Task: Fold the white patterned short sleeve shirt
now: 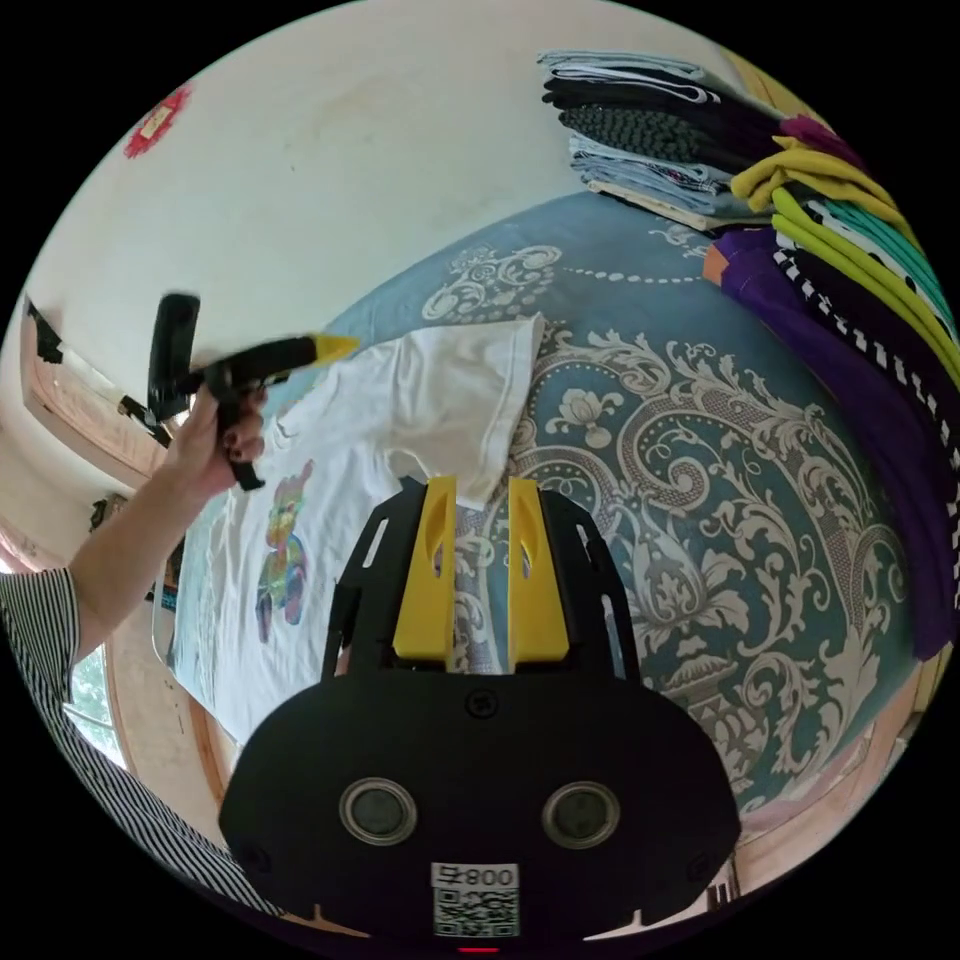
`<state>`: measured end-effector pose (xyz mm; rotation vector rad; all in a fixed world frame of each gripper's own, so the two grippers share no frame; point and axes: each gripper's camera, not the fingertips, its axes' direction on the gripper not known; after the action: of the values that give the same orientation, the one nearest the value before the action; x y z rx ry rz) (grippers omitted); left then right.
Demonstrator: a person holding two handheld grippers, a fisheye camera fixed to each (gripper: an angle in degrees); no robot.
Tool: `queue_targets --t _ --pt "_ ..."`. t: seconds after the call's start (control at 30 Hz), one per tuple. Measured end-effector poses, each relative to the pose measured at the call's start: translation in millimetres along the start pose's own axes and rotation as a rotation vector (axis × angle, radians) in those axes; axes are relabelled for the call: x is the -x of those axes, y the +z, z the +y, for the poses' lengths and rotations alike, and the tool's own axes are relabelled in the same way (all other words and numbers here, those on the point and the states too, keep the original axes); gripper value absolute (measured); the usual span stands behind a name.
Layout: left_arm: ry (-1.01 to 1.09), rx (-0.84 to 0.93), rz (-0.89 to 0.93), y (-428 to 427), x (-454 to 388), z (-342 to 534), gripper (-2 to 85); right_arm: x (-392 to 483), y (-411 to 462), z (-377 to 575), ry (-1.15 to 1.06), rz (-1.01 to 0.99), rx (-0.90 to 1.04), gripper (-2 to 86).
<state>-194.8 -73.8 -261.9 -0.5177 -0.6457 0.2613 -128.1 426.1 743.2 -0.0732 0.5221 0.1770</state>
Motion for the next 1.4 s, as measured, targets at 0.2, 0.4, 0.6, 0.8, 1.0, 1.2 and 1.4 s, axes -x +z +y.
queue_targets --t 0.2,0.4,0.6,0.8,1.0,1.2,1.4 --pt "0.076 0.164 -0.028 95 -9 -62 10.2 -4 -4 4 -0.044 -0.011 0.052 6.9" --pt "0.126 0.308 -0.228 150 -9 -71 6.4 -15 -12 13 -0.035 -0.026 0.049 5.0" --pt "0.117 0.268 -0.211 155 3 -75 2.7 -16 -18 17 -0.038 -0.025 0.055 1.9" --pt "0.025 0.131 -0.134 124 32 -74 2.1 -13 -36 19 -0.041 0.002 -0.032 0.7" --pt "-0.080 0.005 0.002 87 77 -58 2.1 15 -61 27 -0.106 0.040 -0.184 0.4" --pt "-0.140 -0.099 0.067 41 118 -11 2.1 58 -67 32 -0.270 0.055 -0.213 0.4" --pt "-0.283 -0.137 0.077 6 163 67 2.1 100 -50 34 -0.475 -0.029 -0.108 0.4"
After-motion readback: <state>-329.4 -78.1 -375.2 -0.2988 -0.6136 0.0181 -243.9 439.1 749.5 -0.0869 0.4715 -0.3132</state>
